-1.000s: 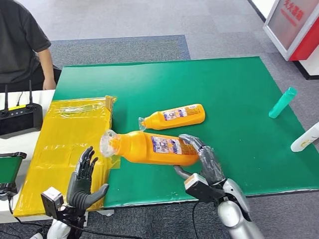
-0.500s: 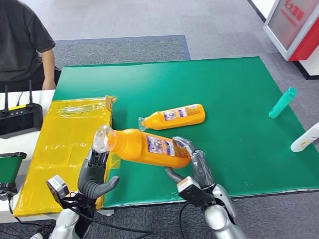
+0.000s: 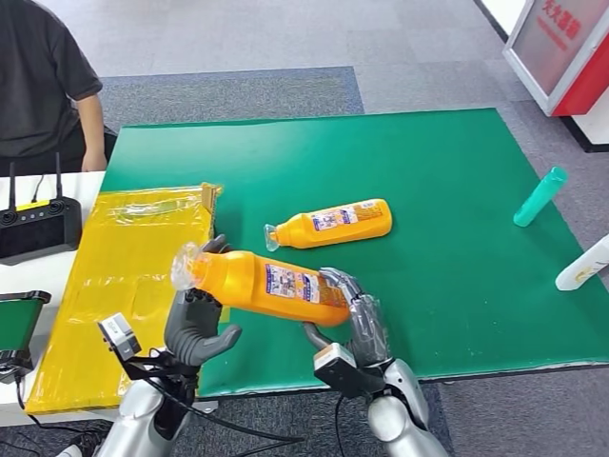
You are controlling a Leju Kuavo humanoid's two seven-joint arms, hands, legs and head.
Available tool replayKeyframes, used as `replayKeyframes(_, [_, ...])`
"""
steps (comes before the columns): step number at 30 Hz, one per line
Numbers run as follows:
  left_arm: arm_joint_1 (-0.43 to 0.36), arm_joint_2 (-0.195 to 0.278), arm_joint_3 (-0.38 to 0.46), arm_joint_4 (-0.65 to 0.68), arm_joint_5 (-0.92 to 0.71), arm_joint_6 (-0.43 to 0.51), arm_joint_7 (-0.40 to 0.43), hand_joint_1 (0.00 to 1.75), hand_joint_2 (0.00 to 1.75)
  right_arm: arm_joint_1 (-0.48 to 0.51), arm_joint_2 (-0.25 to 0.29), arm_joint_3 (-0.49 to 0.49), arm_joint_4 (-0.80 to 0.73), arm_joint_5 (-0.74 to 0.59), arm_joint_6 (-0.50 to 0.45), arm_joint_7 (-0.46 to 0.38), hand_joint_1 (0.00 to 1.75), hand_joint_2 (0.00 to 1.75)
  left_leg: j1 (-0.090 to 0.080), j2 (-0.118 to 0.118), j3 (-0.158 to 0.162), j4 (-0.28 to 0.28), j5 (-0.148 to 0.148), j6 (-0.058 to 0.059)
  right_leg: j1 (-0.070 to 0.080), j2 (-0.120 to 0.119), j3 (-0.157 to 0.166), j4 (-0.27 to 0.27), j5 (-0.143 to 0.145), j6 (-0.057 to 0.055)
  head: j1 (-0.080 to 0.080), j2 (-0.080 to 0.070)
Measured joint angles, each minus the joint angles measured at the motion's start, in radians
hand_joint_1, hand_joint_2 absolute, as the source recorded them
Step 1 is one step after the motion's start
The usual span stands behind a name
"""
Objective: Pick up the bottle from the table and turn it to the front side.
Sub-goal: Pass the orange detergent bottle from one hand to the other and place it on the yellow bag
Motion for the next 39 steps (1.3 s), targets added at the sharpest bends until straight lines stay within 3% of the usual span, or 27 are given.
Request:
replayKeyframes(9, [-0.002, -0.012, -0.008, 0.010, 0.030, 0.019, 0.018, 0.00, 1.75, 0.000, 0.001, 0.020, 0.004, -0.008, -0.033, -0.004, 1.75, 1.75, 0.000, 0.000, 0.000, 0.000, 0.000, 0.000, 0.000, 0.000, 0.000, 0.000, 0.000, 0.000, 0.000, 0.000])
replayKeyframes(11, [-0.003, -0.013, -0.008, 0.013, 0.034, 0.021, 0.019, 0.07, 1.75, 0.000, 0.001, 0.022, 0.004, -0.007, -0.036, -0.004, 1.75, 1.75, 0.000, 0.000, 0.000, 0.000, 0.000, 0.000, 0.000, 0.000, 0.000, 0.000, 0.000, 0.000, 0.000, 0.000])
replayKeyframes(12, [-0.003, -0.014, -0.008, 0.015, 0.036, 0.023, 0.020, 0.17, 1.75, 0.000, 0.001, 0.023, 0.004, -0.007, -0.039, -0.004, 1.75, 1.75, 0.000, 0.000, 0.000, 0.000, 0.000, 0.000, 0.000, 0.000, 0.000, 0.000, 0.000, 0.000, 0.000, 0.000])
replayKeyframes(16, [-0.003, -0.019, -0.010, 0.022, 0.038, 0.034, 0.025, 1.54, 1.75, 0.000, 0.001, 0.023, -0.002, -0.011, -0.056, -0.003, 1.75, 1.75, 0.000, 0.000, 0.000, 0.000, 0.000, 0.000, 0.000, 0.000, 0.000, 0.000, 0.000, 0.000, 0.000, 0.000])
replayKeyframes(17, [-0.003, -0.020, -0.012, 0.024, 0.037, 0.037, 0.026, 1.68, 1.75, 0.000, 0.001, 0.024, -0.005, -0.012, -0.058, -0.002, 1.75, 1.75, 0.000, 0.000, 0.000, 0.000, 0.000, 0.000, 0.000, 0.000, 0.000, 0.000, 0.000, 0.000, 0.000, 0.000])
replayKeyframes(19, [-0.004, -0.024, -0.019, 0.029, 0.032, 0.047, 0.028, 1.75, 1.75, -0.001, 0.001, 0.025, -0.008, -0.011, -0.062, -0.001, 1.75, 1.75, 0.000, 0.000, 0.000, 0.000, 0.000, 0.000, 0.000, 0.000, 0.000, 0.000, 0.000, 0.000, 0.000, 0.000])
replayKeyframes(30, [-0.023, -0.031, -0.026, 0.049, 0.020, 0.067, 0.028, 1.75, 1.75, 0.002, 0.001, 0.029, -0.022, -0.007, -0.072, 0.004, 1.75, 1.75, 0.000, 0.000, 0.000, 0.000, 0.000, 0.000, 0.000, 0.000, 0.000, 0.000, 0.000, 0.000, 0.000, 0.000])
replayKeyframes(33, [-0.027, -0.031, -0.028, 0.052, 0.018, 0.070, 0.028, 1.23, 1.75, 0.004, 0.001, 0.029, -0.026, -0.006, -0.076, 0.004, 1.75, 1.75, 0.000, 0.000, 0.000, 0.000, 0.000, 0.000, 0.000, 0.000, 0.000, 0.000, 0.000, 0.000, 0.000, 0.000])
replayKeyframes(34, [-0.029, -0.031, -0.028, 0.053, 0.016, 0.072, 0.028, 0.79, 1.75, 0.005, 0.001, 0.030, -0.028, -0.005, -0.077, 0.004, 1.75, 1.75, 0.000, 0.000, 0.000, 0.000, 0.000, 0.000, 0.000, 0.000, 0.000, 0.000, 0.000, 0.000, 0.000, 0.000])
replayKeyframes(37, [-0.031, -0.031, -0.031, 0.054, 0.012, 0.080, 0.028, 0.00, 1.75, 0.007, 0.001, 0.034, -0.035, -0.004, -0.079, 0.005, 1.75, 1.75, 0.000, 0.000, 0.000, 0.000, 0.000, 0.000, 0.000, 0.000, 0.000, 0.000, 0.000, 0.000, 0.000, 0.000])
replayKeyframes(39, [-0.030, -0.031, -0.035, 0.057, 0.006, 0.086, 0.029, 0.00, 1.75, 0.006, 0.001, 0.041, -0.041, -0.003, -0.081, 0.006, 1.75, 1.75, 0.000, 0.000, 0.000, 0.000, 0.000, 0.000, 0.000, 0.000, 0.000, 0.000, 0.000, 0.000, 0.000, 0.000])
